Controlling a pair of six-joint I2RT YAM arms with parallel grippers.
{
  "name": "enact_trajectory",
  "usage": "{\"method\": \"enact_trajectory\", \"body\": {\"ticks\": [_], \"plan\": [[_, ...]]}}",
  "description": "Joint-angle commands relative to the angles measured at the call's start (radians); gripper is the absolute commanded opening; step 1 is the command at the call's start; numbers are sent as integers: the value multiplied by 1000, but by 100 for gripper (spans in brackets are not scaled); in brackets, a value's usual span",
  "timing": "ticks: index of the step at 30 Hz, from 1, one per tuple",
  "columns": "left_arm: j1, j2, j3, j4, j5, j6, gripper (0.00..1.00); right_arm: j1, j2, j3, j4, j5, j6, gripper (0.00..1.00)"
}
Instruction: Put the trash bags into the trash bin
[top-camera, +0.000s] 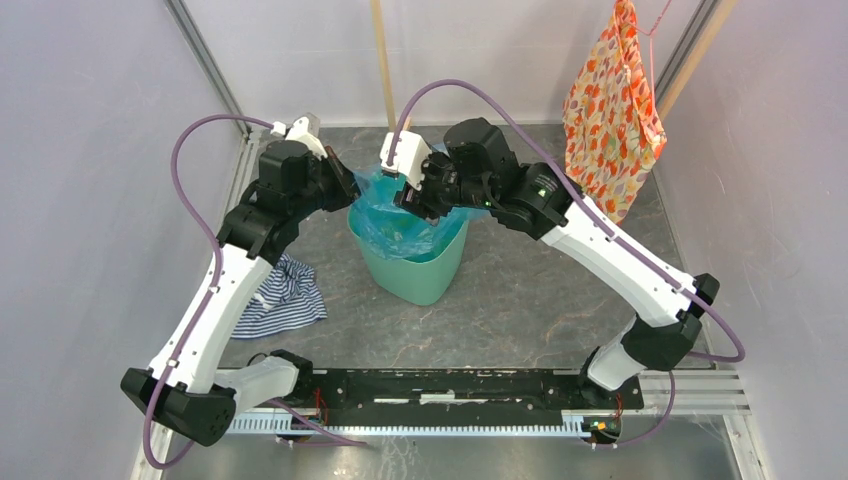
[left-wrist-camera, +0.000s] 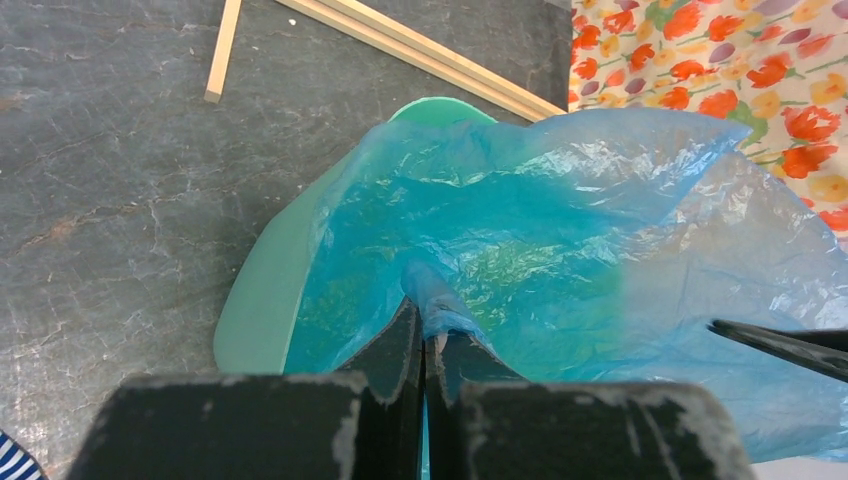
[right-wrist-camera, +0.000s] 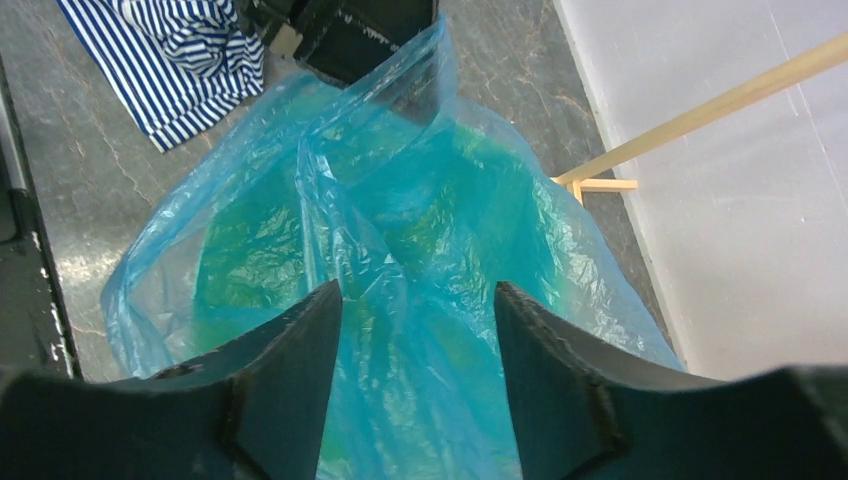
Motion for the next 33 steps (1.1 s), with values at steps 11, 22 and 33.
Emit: {"method": "enact_trajectory", "body": {"ticks": [11,22,33], "plan": [[4,15,60,-5,-8,55,2,-5,-39,33,2,-53,-19,78],[3,16,64,-7,-5,60,2,5,-54,-23,-37,-21,-43,75],[3,-4,21,-15,36,83,2,-47,-82,32,132,359,148,83]]}}
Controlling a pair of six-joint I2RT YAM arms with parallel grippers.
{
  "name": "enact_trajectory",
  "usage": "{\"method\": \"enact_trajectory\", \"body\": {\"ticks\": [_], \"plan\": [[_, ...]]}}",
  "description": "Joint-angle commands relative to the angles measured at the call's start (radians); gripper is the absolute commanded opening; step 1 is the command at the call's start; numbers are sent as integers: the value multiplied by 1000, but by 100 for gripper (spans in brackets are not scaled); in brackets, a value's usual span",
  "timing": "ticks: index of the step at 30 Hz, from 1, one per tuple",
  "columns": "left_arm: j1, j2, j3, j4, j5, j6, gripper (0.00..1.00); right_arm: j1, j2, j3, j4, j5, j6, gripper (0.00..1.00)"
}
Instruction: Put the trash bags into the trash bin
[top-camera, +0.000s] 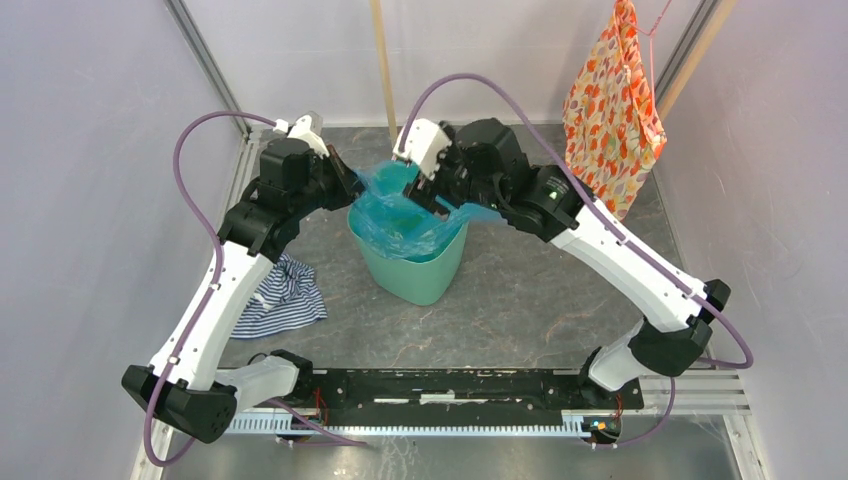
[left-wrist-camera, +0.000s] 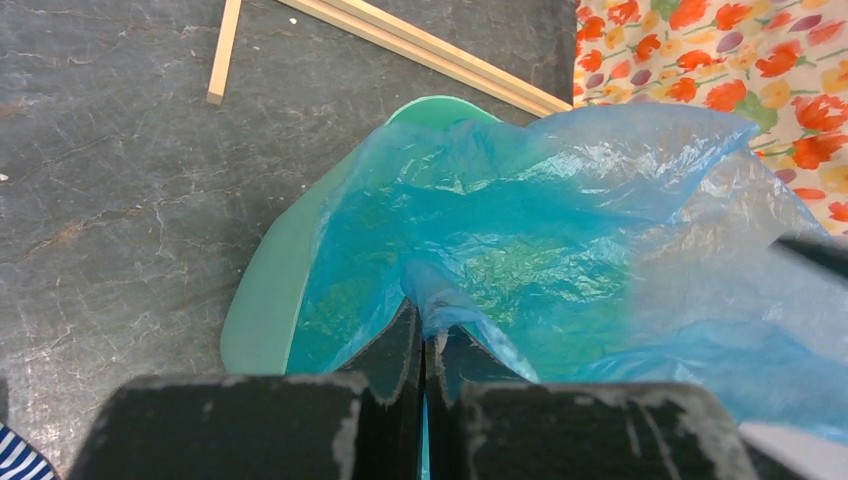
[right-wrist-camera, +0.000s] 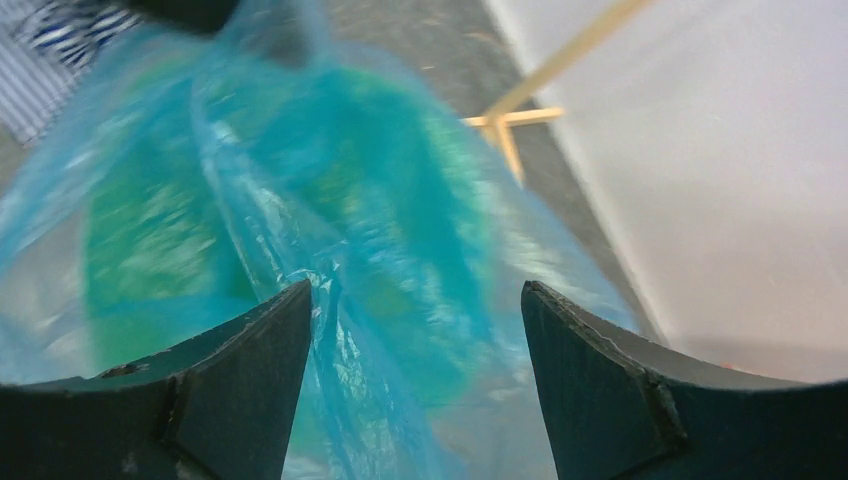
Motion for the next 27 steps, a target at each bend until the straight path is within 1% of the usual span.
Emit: {"method": "enact_trajectory", "body": {"ticks": [1,3,5,6,8,11,16,21,24,27], "plan": [[4,-20,-9,-8,40,67,2,-39,-42,91,162,216,156,85],[4,-23,-22,-14,56,73,2,-54,-30,106,189,263,201,87],[3,-30,-32,-21,65,81,2,-87,-3,136,178,325,252,87],[4,-34,-35,-27,66,88,2,-112,14,156,164,325,280,87],[4,-41,-36,-42,65,99,2,-172,22,165,156,256,332,88],[3,-54,-37,-56,67,112,2,-264,28,143,167,149,407,92],[3,-86,-52,-59,77,118,2,-388,38,64,191,-46,512,92],[3,-103,-52,-59,89,125,2,-398,55,6,207,-152,541,84],[3,-112,-51,-58,93,128,2,-397,60,-30,220,-214,556,81],[4,-118,-48,-61,93,132,2,-380,47,-76,230,-232,557,78]]}}
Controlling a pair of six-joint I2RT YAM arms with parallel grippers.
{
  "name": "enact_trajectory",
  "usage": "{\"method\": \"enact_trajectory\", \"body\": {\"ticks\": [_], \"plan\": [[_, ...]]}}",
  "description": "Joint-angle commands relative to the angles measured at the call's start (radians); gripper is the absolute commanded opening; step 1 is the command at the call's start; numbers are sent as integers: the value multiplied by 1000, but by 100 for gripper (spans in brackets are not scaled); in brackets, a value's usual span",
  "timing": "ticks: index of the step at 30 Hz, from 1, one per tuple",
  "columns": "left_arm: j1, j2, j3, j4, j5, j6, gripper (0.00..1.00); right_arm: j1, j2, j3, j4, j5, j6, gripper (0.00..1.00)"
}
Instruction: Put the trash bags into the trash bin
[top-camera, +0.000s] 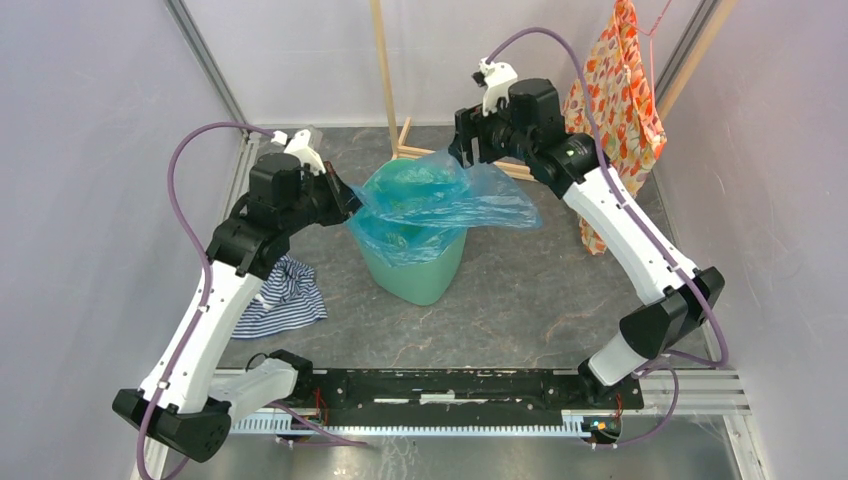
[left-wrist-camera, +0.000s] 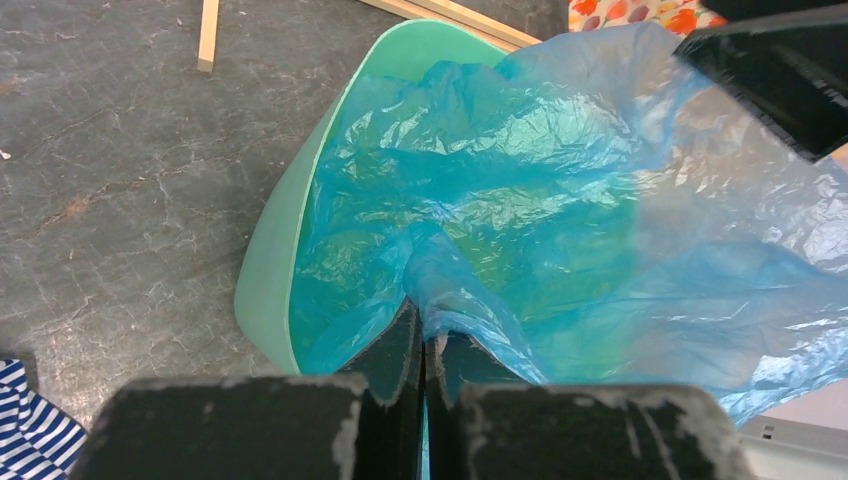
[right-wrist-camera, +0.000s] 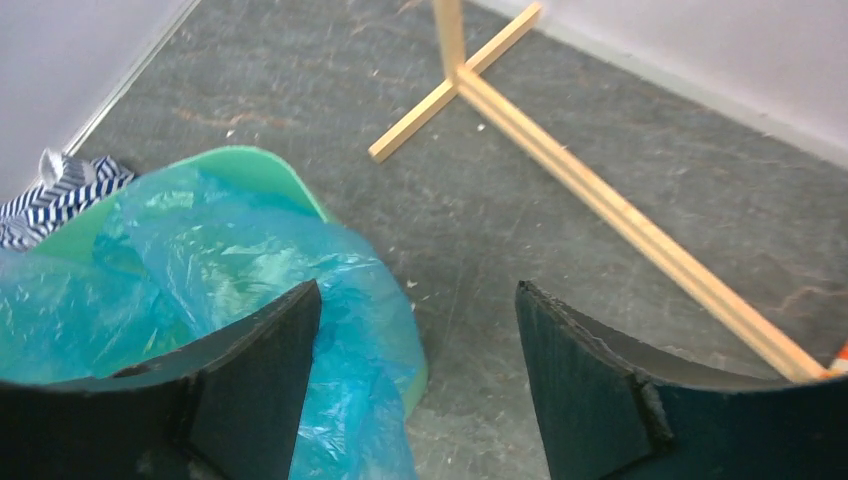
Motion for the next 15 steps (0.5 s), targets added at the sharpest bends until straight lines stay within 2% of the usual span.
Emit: {"method": "enact_trajectory", "body": {"ticks": [1,5,11,13,15], "plan": [[4,-25,3,1,33,57,2,26,-22,-43,49,-84,31,75],[4,-28,12,2,36,57,2,93,-19,-54,37,-84,21,54],[4,-23,38,6,12,47,2,213,29,-36,-6,12,-11,28],[4,-18,46,13,4,42,2,240,59,-31,-22,30,-20,24],[3,-11,55,22,-9,36,2,260,85,-33,-26,72,-23,23]]}}
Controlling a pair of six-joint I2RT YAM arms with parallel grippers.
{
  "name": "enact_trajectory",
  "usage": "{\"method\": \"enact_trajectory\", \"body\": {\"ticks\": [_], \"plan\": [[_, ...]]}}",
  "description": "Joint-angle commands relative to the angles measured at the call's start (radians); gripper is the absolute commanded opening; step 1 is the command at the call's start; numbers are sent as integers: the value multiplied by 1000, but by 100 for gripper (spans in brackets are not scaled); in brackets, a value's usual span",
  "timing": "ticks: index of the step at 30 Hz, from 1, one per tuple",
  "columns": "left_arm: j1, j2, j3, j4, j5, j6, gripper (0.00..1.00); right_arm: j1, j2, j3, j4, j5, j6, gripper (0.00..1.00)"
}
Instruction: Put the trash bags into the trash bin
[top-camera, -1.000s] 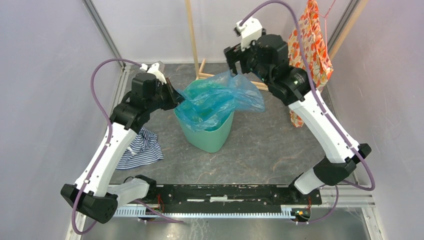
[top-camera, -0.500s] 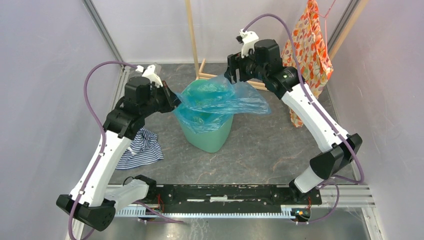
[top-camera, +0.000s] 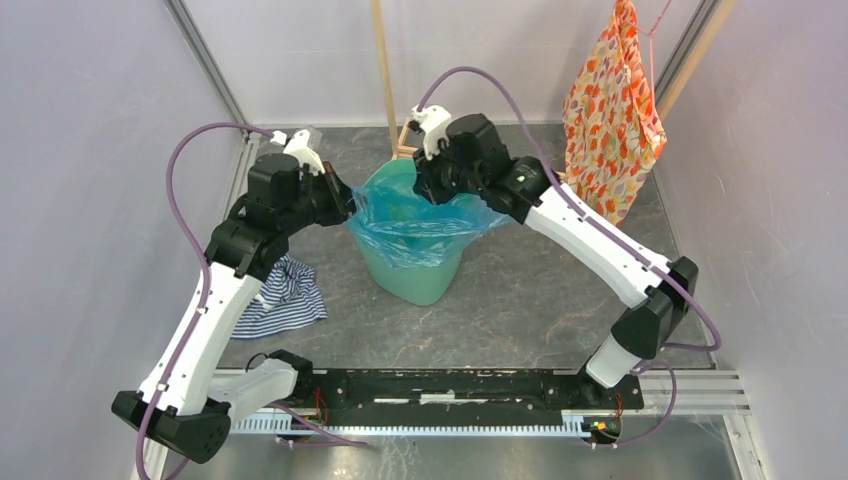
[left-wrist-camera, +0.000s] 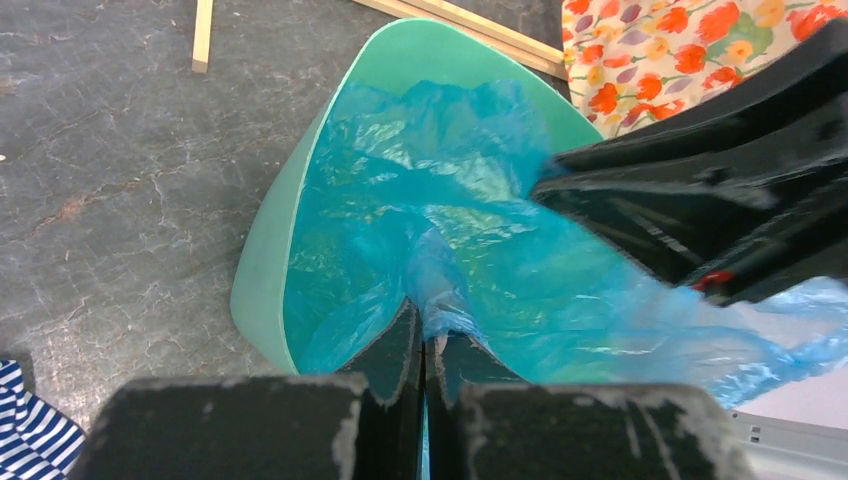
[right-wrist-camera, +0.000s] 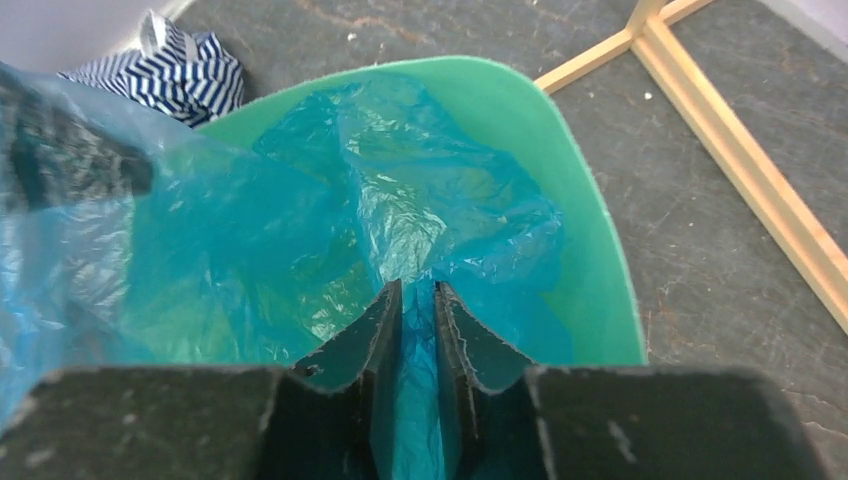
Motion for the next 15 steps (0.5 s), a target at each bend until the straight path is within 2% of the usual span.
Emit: {"method": "enact_trajectory", "body": {"ticks": [1,6,10,15], "plan": [[3,5,59,31,-23,33,2,30,67,27,-16,110,-22,23],[4,34,63,51,-20,26,2,31,123,44,-46,202,-45,26],[4,54,50,62,-21,26,2,32,90,66,-30,208,-43,46],[4,69,44,63,-49,29,2,36,54,154,-59,208,-55,66]]}}
